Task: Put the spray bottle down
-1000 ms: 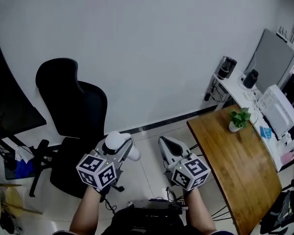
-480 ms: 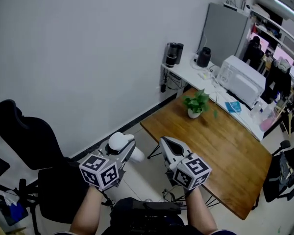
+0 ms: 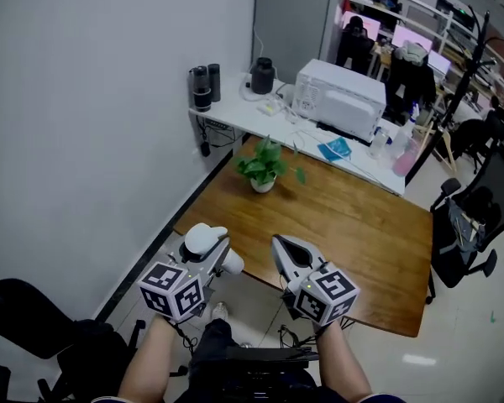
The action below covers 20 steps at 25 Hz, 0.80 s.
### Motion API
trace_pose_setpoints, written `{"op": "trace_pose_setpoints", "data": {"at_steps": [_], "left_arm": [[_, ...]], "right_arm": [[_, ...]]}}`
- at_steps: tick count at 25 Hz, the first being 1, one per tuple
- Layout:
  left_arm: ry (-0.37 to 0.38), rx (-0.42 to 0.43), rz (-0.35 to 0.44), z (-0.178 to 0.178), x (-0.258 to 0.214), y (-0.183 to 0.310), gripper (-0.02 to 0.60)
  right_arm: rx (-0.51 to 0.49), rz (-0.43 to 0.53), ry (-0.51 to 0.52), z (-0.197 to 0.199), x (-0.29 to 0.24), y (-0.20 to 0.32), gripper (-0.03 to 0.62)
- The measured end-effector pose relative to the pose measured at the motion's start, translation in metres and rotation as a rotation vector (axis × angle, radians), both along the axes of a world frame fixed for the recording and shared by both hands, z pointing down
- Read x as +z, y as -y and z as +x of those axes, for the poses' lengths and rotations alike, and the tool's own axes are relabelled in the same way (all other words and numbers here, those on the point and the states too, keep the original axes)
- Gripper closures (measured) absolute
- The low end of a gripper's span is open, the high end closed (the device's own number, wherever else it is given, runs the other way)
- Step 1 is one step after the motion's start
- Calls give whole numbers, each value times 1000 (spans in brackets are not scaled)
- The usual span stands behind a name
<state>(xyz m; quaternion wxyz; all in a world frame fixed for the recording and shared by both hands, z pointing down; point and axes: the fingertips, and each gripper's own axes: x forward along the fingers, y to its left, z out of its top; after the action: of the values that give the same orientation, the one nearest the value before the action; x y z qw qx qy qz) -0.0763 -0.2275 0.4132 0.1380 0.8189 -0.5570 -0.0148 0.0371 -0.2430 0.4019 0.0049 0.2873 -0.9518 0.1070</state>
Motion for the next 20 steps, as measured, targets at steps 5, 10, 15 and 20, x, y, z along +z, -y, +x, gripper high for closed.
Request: {"op": "trace_pose_setpoints", "data": {"at_steps": [5, 10, 15, 20], "left_arm": [[24, 127, -20, 28, 15, 51, 391], [60, 229, -36, 34, 31, 103, 391], [96, 316, -51, 33, 46, 145, 391], [123, 404, -61, 35, 61, 175, 391]], "right_arm": [[129, -13, -10, 26, 7, 33, 592], [243, -27, -20, 36, 13, 70, 592], [343, -36, -24, 34, 17, 102, 592], [441, -58, -30, 30, 24, 129, 592]]}}
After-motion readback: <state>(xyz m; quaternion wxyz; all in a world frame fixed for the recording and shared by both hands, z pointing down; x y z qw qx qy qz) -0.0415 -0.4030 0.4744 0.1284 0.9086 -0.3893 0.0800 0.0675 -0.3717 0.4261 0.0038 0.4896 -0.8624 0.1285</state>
